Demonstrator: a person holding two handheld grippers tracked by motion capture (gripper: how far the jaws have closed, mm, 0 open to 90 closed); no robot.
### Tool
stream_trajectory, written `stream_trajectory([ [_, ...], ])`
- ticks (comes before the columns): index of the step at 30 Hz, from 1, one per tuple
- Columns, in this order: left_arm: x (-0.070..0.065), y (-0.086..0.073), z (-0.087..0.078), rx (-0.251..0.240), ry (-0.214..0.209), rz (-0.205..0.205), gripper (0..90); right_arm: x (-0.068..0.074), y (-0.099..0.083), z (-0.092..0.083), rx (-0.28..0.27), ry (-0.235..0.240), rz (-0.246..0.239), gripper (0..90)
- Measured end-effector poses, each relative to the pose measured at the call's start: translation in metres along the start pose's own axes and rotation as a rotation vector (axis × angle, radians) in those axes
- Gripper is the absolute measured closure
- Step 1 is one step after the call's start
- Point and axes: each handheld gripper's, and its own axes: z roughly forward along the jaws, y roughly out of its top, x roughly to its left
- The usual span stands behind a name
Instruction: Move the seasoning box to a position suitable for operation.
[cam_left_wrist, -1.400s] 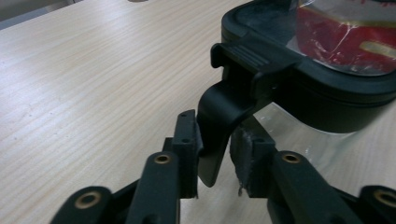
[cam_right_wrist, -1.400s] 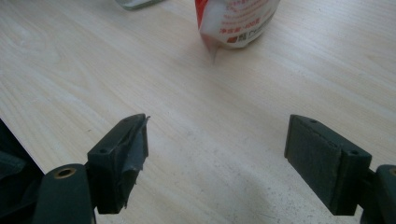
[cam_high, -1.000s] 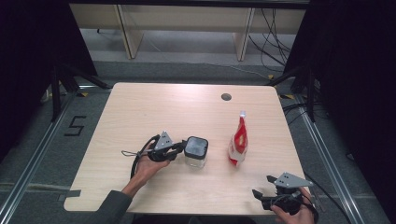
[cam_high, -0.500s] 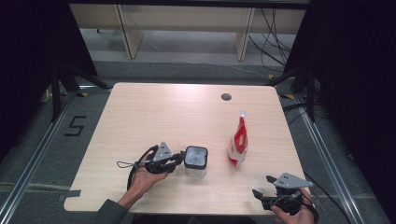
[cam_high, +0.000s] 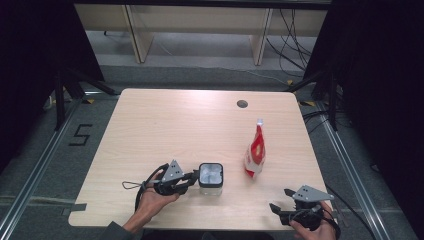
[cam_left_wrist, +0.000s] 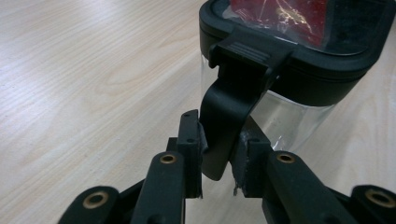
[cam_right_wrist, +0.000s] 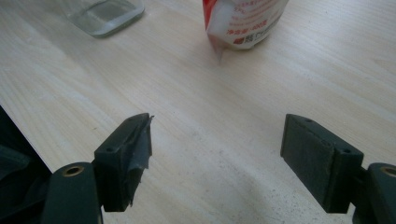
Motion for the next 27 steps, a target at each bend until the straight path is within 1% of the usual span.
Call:
stream_trajectory([
  [1, 0.000, 0.000, -0.001, 0.012, 0.000, 0.020, 74.3, 0.001, 0.000, 0.000, 0.002, -0.003, 0.012, 25.6],
  [2, -0.001, 0.000, -0.002, 0.021, -0.005, 0.033, 74.3, 0.001, 0.000, 0.000, 0.006, 0.006, 0.001, 25.6],
  [3, -0.003, 0.000, -0.001, 0.008, -0.011, 0.022, 74.4, 0.001, 0.000, 0.000, 0.009, 0.001, -0.001, 25.6],
  [4, -0.004, 0.000, -0.002, 0.022, -0.014, 0.032, 74.3, 0.001, 0.000, 0.000, 0.008, 0.005, 0.002, 25.6],
  [5, -0.005, 0.000, -0.002, 0.011, -0.024, 0.040, 74.4, 0.001, 0.000, 0.000, 0.007, -0.005, -0.005, 25.6],
  [6, -0.007, -0.001, -0.002, 0.017, -0.026, 0.025, 74.4, 0.001, 0.001, 0.000, 0.006, 0.006, 0.001, 25.6],
  [7, -0.008, -0.001, -0.002, 0.013, -0.025, 0.036, 74.4, 0.001, 0.001, 0.000, 0.005, 0.006, -0.001, 25.6],
  [8, -0.009, -0.001, -0.003, 0.019, -0.027, 0.045, 74.3, 0.001, 0.001, -0.001, 0.009, -0.006, -0.004, 25.7],
  [9, -0.010, -0.001, -0.003, 0.017, -0.030, 0.033, 74.3, 0.002, 0.001, -0.001, 0.015, 0.003, 0.008, 25.7],
  [10, -0.010, -0.001, -0.004, 0.027, -0.028, 0.039, 74.3, 0.003, 0.000, -0.001, 0.012, 0.003, 0.019, 25.6],
  [11, -0.011, -0.001, -0.004, 0.018, -0.034, 0.038, 74.3, 0.001, 0.001, -0.001, 0.007, -0.003, -0.006, 25.6],
  [12, -0.011, -0.001, -0.004, 0.026, -0.041, 0.046, 74.3, 0.001, 0.001, -0.001, 0.007, -0.006, -0.006, 25.6],
  [13, -0.013, -0.001, -0.004, 0.015, -0.041, 0.036, 74.2, 0.002, 0.001, 0.000, 0.008, 0.005, 0.002, 25.6],
  [14, -0.013, -0.001, -0.004, 0.015, -0.041, 0.036, 74.2, 0.002, 0.001, 0.000, 0.008, 0.005, 0.002, 25.6],
  [15, -0.013, -0.001, -0.004, 0.018, -0.041, 0.058, 74.2, 0.003, 0.001, 0.000, 0.011, 0.003, 0.021, 25.6],
  [16, -0.015, -0.002, -0.005, 0.021, -0.043, 0.036, 74.2, 0.002, 0.001, 0.000, 0.006, 0.003, 0.007, 25.6],
  [17, -0.015, -0.001, -0.005, 0.025, -0.038, 0.062, 74.2, 0.002, 0.001, 0.000, 0.005, 0.004, 0.006, 25.6],
  [18, -0.016, -0.002, -0.005, 0.024, -0.043, 0.048, 74.2, 0.002, 0.001, 0.000, 0.006, 0.003, 0.002, 25.6],
  [19, -0.017, -0.002, -0.005, 0.014, -0.050, 0.048, 74.2, 0.003, 0.001, 0.000, 0.007, 0.007, 0.005, 25.6],
  [20, -0.018, -0.002, -0.006, 0.028, -0.049, 0.061, 74.2, 0.003, 0.000, 0.001, 0.008, 0.008, -0.001, 25.6],
  [21, -0.019, -0.002, -0.006, 0.023, -0.050, 0.067, 74.2, 0.005, 0.000, 0.001, 0.013, 0.011, 0.024, 25.6],
  [22, -0.020, -0.002, -0.007, 0.032, -0.058, 0.074, 74.2, 0.005, 0.000, 0.001, 0.006, 0.013, 0.010, 25.7],
  [23, -0.022, -0.003, -0.006, 0.019, -0.066, 0.059, 74.2, 0.006, 0.001, 0.000, 0.018, 0.024, 0.021, 25.6],
  [24, -0.022, -0.003, -0.006, 0.021, -0.067, 0.067, 74.2, 0.004, 0.001, 0.002, 0.006, 0.028, 0.004, 25.6],
  [25, -0.021, -0.002, -0.007, 0.022, -0.075, 0.084, 73.7, 0.004, 0.001, 0.001, 0.005, 0.024, -0.009, 25.6],
  [26, -0.023, -0.003, -0.007, 0.022, -0.083, 0.041, 72.2, 0.004, 0.001, 0.002, 0.009, 0.028, -0.014, 25.6],
  [27, -0.023, -0.003, -0.007, 0.031, -0.091, 0.052, 67.7, 0.005, 0.001, 0.002, 0.008, 0.037, -0.003, 25.6],
])
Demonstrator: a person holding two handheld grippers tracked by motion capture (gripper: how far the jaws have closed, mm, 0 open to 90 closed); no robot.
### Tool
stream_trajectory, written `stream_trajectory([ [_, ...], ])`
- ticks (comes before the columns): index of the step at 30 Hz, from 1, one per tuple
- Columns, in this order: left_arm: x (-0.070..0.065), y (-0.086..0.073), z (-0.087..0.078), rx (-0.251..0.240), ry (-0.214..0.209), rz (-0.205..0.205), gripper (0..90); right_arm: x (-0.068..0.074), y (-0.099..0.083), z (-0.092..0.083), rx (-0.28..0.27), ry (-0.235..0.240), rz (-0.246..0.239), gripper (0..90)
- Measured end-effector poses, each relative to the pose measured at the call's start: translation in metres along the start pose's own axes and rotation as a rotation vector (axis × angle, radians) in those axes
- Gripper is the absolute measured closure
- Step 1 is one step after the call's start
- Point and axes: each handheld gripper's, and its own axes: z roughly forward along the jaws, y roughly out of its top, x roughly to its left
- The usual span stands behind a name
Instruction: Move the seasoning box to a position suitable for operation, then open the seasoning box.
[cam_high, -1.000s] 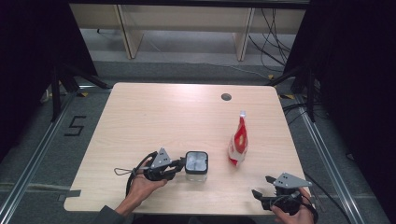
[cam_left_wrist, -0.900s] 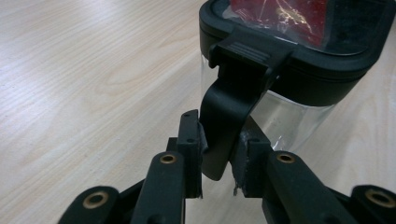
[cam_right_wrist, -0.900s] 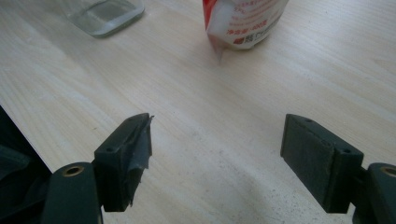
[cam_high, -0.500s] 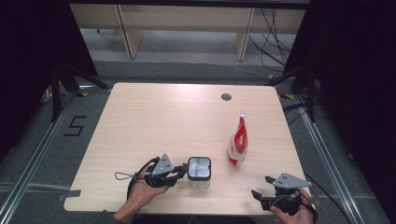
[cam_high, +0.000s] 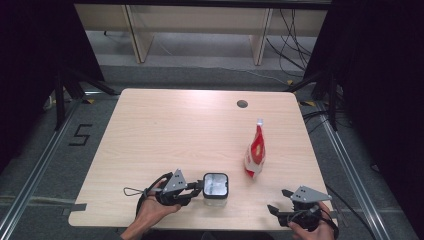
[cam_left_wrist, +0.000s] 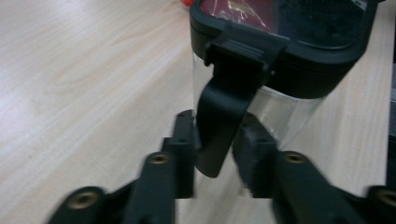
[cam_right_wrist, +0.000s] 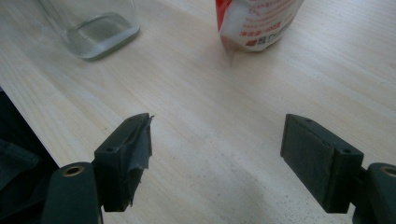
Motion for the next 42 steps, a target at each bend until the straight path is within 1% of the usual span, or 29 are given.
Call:
stream_trajectory([
  [1, 0.000, 0.000, 0.000, 0.000, 0.000, 0.000, 59.3, 0.000, 0.000, 0.000, 0.000, 0.000, 0.000, 25.6],
  [2, -0.002, -0.001, 0.001, 0.006, 0.011, -0.008, 59.3, 0.000, 0.000, 0.000, 0.002, -0.002, -0.002, 25.6],
  [3, -0.005, -0.001, -0.001, 0.032, 0.028, 0.020, 51.7, 0.000, 0.000, 0.000, -0.005, -0.009, -0.007, 25.1],
  [4, -0.005, -0.001, -0.001, 0.032, 0.028, 0.020, 49.3, 0.000, 0.000, 0.000, -0.005, -0.009, -0.007, 25.1],
  [5, -0.009, -0.001, -0.002, 0.034, 0.027, -0.012, 44.8, 0.000, -0.001, 0.001, -0.010, -0.004, 0.001, 24.1],
  [8, -0.010, 0.000, -0.007, 0.026, 0.042, -0.021, 37.1, -0.001, -0.001, 0.001, -0.008, -0.006, -0.001, 23.5],
  [9, -0.010, 0.001, -0.009, 0.030, 0.044, -0.007, 35.8, -0.001, -0.001, 0.002, -0.011, -0.002, 0.000, 23.3],
  [11, -0.012, 0.000, -0.011, 0.014, 0.035, -0.024, 33.2, -0.002, -0.002, 0.001, -0.007, -0.015, -0.008, 23.3],
  [12, -0.011, 0.001, -0.013, 0.013, 0.038, -0.014, 32.7, -0.001, -0.002, 0.002, -0.005, -0.013, -0.007, 23.3],
  [13, -0.012, 0.000, -0.015, 0.013, 0.038, -0.033, 31.7, 0.000, -0.002, 0.002, 0.002, 0.009, 0.010, 23.3],
  [14, -0.011, 0.000, -0.017, 0.017, 0.043, -0.026, 30.8, 0.002, -0.002, 0.002, 0.011, -0.001, 0.039, 23.3],
  [15, -0.011, 0.000, -0.017, 0.017, 0.043, -0.026, 30.3, 0.002, -0.002, 0.002, 0.011, -0.001, 0.039, 23.3],
  [16, -0.011, 0.000, -0.021, 0.014, 0.038, -0.040, 30.0, -0.001, -0.002, 0.002, -0.002, -0.004, -0.001, 23.3],
  [17, -0.011, 0.001, -0.024, 0.012, 0.037, -0.038, 29.9, -0.001, -0.002, 0.002, -0.003, -0.004, -0.001, 23.3],
  [18, -0.012, 0.000, -0.024, -0.012, 0.041, -0.066, 29.8, -0.001, -0.002, 0.002, -0.002, -0.004, -0.001, 23.3],
  [22, -0.009, 0.001, -0.031, -0.020, 0.049, -0.065, 29.8, 0.001, -0.002, 0.003, 0.017, 0.000, 0.002, 23.3],
  [23, -0.009, 0.001, -0.033, -0.016, 0.053, -0.083, 30.0, 0.001, -0.002, 0.004, 0.011, 0.002, -0.005, 23.4],
  [26, -0.008, 0.001, -0.034, -0.029, 0.046, -0.072, 32.4, 0.001, -0.001, 0.005, 0.026, 0.053, -0.007, 23.3],
  [27, -0.009, 0.002, -0.036, -0.042, 0.037, -0.097, 33.1, 0.002, -0.001, 0.005, 0.024, 0.043, -0.018, 23.3],
  [28, -0.008, 0.004, -0.037, -0.040, 0.039, -0.076, 33.5, 0.003, -0.001, 0.005, 0.009, 0.008, -0.023, 23.3],
  [29, -0.008, 0.005, -0.038, -0.044, 0.041, -0.088, 33.8, 0.003, -0.001, 0.006, 0.010, 0.011, -0.026, 23.1],
  [30, -0.008, 0.006, -0.039, -0.038, 0.041, -0.073, 34.8, 0.003, -0.001, 0.006, 0.015, 0.012, -0.018, 22.9],
  [32, -0.008, 0.009, -0.041, -0.043, 0.045, -0.076, 37.5, 0.002, -0.001, 0.006, 0.021, 0.012, -0.021, 22.8],
  [34, -0.008, 0.010, -0.043, -0.042, 0.051, -0.058, 42.4, 0.002, -0.002, 0.007, 0.023, 0.027, -0.014, 22.7],
  [36, -0.007, 0.013, -0.048, -0.060, 0.033, -0.040, 47.3, 0.003, -0.001, 0.007, 0.021, 0.037, -0.003, 21.1],
  [38, -0.007, 0.015, -0.051, -0.081, 0.030, -0.041, 56.4, 0.005, 0.000, 0.007, 0.013, 0.019, -0.011, 19.3],
  [39, -0.006, 0.017, -0.052, -0.093, 0.021, -0.022, 61.6, 0.008, 0.000, 0.006, 0.028, 0.024, 0.026, 18.3],
  [40, -0.006, 0.018, -0.053, -0.102, 0.013, -0.034, 68.6, 0.006, 0.001, 0.009, 0.006, 0.040, -0.009, 16.9],
  [42, -0.006, 0.023, -0.053, -0.128, 0.013, -0.031, 79.5, 0.006, 0.002, 0.009, 0.006, 0.052, -0.012, 16.3],
])
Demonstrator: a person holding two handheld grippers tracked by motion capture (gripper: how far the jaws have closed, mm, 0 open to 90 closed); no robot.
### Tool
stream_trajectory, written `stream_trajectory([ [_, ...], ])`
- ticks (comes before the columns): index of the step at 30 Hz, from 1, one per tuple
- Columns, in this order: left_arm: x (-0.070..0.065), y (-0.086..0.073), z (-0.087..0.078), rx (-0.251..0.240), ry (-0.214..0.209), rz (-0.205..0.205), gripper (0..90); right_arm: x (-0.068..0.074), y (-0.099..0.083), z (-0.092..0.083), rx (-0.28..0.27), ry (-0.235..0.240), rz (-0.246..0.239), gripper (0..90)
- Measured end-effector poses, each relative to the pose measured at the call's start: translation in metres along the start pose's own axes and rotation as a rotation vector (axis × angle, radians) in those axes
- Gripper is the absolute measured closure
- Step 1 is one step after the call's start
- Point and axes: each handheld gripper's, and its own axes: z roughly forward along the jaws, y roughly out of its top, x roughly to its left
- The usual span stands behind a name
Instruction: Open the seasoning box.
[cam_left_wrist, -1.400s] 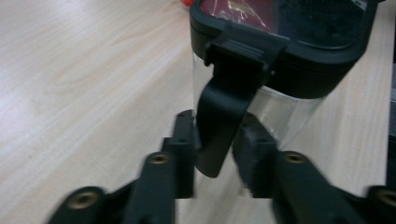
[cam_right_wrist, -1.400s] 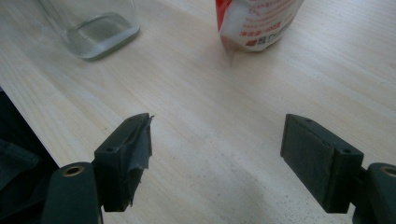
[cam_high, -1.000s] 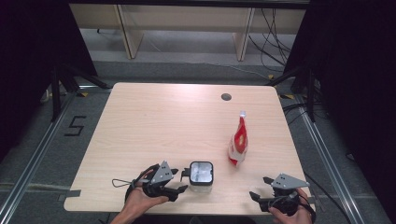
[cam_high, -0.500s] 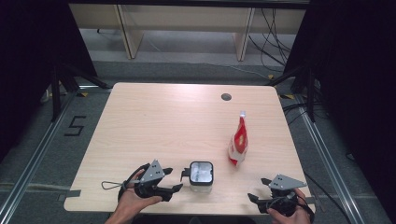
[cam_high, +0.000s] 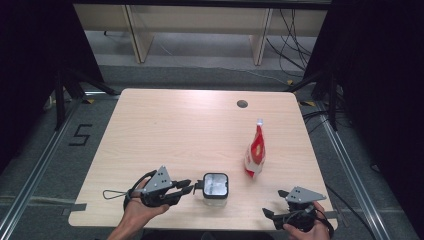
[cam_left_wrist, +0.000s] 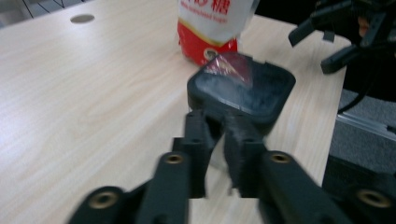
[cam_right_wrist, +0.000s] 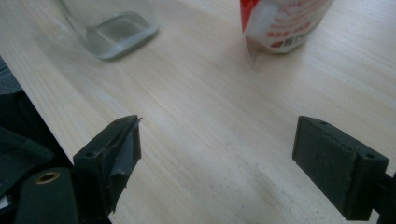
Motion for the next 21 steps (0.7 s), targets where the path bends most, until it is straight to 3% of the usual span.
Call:
stream_trajectory([
  [3, -0.001, 0.005, 0.003, -0.004, 0.006, 0.021, 87.3, 0.001, 0.001, 0.000, -0.021, 0.001, -0.017, 16.3],
  [6, -0.005, 0.012, 0.010, -0.009, 0.008, 0.047, 89.0, 0.001, 0.001, -0.001, -0.030, -0.015, -0.011, 17.4],
  [9, -0.007, 0.013, 0.018, -0.014, 0.005, 0.034, 89.1, 0.001, 0.002, -0.002, -0.032, -0.018, -0.024, 18.5],
  [10, -0.007, 0.013, 0.020, -0.010, 0.004, 0.040, 89.2, 0.003, 0.002, -0.002, -0.027, -0.015, -0.001, 19.0],
  [12, -0.007, 0.011, 0.024, -0.005, 0.010, 0.017, 89.2, 0.004, 0.002, -0.002, -0.030, -0.020, -0.010, 19.6],
  [13, -0.005, 0.011, 0.025, 0.003, 0.012, 0.038, 89.1, 0.002, 0.003, -0.002, -0.034, -0.024, -0.033, 19.9],
  [15, -0.002, 0.010, 0.025, 0.008, 0.019, 0.041, 89.2, 0.004, 0.003, -0.002, -0.033, -0.013, -0.021, 20.8],
  [17, -0.002, 0.010, 0.026, -0.005, 0.015, 0.014, 89.2, 0.006, 0.004, 0.000, -0.034, -0.003, -0.033, 21.9],
  [19, -0.001, 0.009, 0.025, -0.002, 0.015, 0.034, 89.2, 0.007, 0.005, 0.000, -0.039, -0.008, -0.055, 24.0],
  [21, 0.000, 0.008, 0.025, -0.005, 0.010, 0.025, 89.1, 0.009, 0.007, 0.000, -0.047, 0.000, -0.064, 27.9],
])
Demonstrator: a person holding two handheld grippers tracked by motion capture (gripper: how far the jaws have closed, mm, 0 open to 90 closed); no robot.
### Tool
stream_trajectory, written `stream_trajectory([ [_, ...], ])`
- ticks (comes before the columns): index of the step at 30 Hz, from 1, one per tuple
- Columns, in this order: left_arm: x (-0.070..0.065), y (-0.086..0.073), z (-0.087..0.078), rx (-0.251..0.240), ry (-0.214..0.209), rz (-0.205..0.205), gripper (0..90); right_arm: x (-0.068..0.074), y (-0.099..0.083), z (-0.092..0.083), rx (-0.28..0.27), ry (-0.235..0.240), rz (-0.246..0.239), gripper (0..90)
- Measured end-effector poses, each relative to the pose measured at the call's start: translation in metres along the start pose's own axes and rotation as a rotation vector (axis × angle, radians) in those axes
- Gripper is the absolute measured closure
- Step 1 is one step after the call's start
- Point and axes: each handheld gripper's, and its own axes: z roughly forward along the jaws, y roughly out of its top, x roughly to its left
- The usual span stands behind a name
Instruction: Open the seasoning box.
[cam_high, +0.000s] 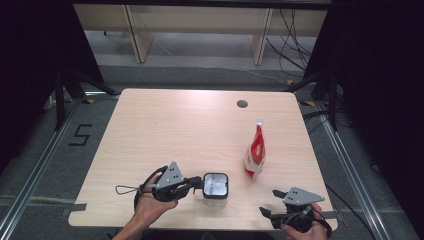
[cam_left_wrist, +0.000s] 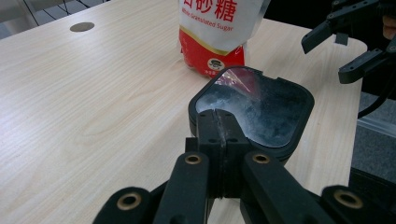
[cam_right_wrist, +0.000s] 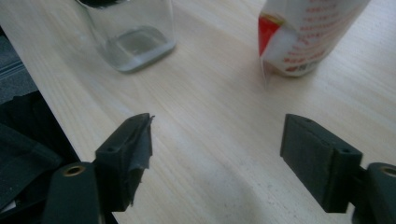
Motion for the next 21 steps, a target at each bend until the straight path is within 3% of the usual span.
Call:
stream_trajectory([
  [1, -0.001, -0.001, 0.000, -0.002, 0.002, -0.028, 89.2, 0.001, 0.001, 0.000, -0.007, 0.008, -0.002, 29.8],
  [3, 0.000, -0.001, -0.001, -0.001, 0.002, -0.016, 89.1, 0.002, 0.003, 0.000, -0.021, 0.014, -0.017, 31.4],
  [4, 0.000, -0.002, -0.001, -0.005, 0.004, -0.018, 89.1, 0.007, 0.006, 0.000, -0.044, 0.013, -0.029, 37.7],
  [9, -0.001, -0.003, -0.001, -0.017, 0.003, -0.031, 89.1, 0.015, 0.015, 0.001, -0.084, 0.015, -0.081, 46.0],
  [14, 0.000, -0.004, 0.000, -0.027, -0.001, -0.041, 89.1, 0.022, 0.023, 0.004, -0.088, 0.024, -0.106, 50.9],
  [15, 0.002, -0.004, 0.000, -0.027, -0.014, -0.021, 89.1, 0.025, 0.026, 0.007, -0.092, 0.033, -0.114, 54.2],
  [17, 0.001, -0.005, 0.000, -0.031, -0.009, -0.022, 89.1, 0.028, 0.029, 0.010, -0.096, 0.038, -0.121, 57.6],
  [21, -0.001, -0.006, 0.000, -0.048, -0.001, -0.051, 89.1, 0.033, 0.036, 0.013, -0.112, 0.041, -0.130, 62.9],
])
